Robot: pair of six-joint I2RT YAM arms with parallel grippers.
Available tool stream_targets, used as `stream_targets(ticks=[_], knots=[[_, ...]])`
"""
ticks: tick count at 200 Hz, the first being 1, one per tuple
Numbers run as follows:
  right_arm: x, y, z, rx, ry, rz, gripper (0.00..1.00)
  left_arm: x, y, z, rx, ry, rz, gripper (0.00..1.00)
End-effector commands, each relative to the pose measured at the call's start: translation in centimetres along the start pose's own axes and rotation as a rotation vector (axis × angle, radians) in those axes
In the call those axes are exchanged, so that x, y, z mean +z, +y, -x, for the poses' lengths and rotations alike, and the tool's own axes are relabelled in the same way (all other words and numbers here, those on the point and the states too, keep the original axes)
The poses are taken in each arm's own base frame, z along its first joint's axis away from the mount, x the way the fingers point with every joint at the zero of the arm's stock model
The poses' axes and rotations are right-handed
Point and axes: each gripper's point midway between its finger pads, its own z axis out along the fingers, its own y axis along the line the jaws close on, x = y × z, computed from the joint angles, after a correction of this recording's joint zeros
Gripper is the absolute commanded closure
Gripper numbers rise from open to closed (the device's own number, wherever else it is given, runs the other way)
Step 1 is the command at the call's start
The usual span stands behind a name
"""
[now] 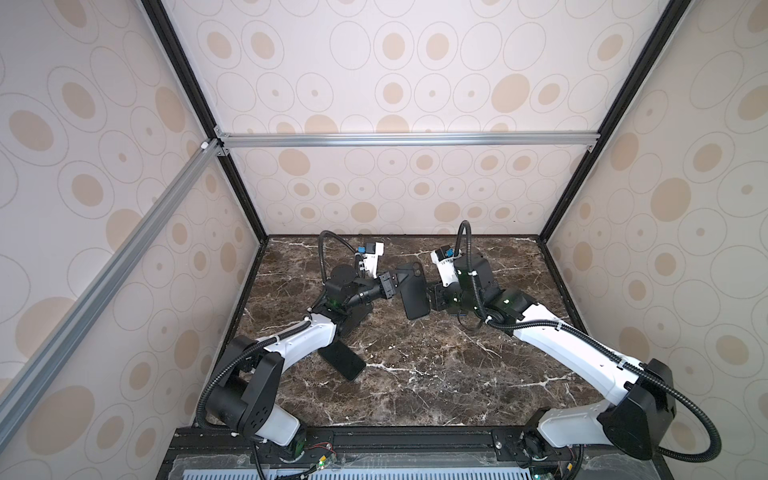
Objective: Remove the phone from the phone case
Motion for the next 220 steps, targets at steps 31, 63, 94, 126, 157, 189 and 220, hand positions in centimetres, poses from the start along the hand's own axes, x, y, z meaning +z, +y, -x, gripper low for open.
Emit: stream_targets(ticks=[31,63,94,126,157,189,220], knots=[[-1.1,-1.2,-0.9,0.056,0.025,-0.067,1.00,0.6,-2.3,1.9,0.112,-0.018,-0.040,0.61],[-3.1,-3.7,-4.8,0.080,0.092,-0.162,1.00,0.5,-0.7,3.2,0.177,-0.028,0.074,0.15],[-4.3,-7.1,-10.4,0.163,0.246,-0.264,1.00,0.3,3.1,4.0,0.234,0.005,0.289,0.01],[-5.1,-10.6,-16.8,0.279,0.444,-0.358,1.00,-1.0,6.9,4.4,0.271,0.045,0.516,0.01],[-4.8,-12.3,-21.7,0.339,0.636,-0.396,1.00,-3.0,9.3,5.0,0.250,0.036,0.658,0.01],[-3.3,-13.6,-23.0,0.368,0.694,-0.417,1.00,-5.1,11.7,4.9,0.157,0.062,0.707,0.01],[-1.9,-14.9,-23.0,0.410,0.697,-0.421,1.00,-7.2,12.5,5.8,0.139,0.008,0.805,0.01]])
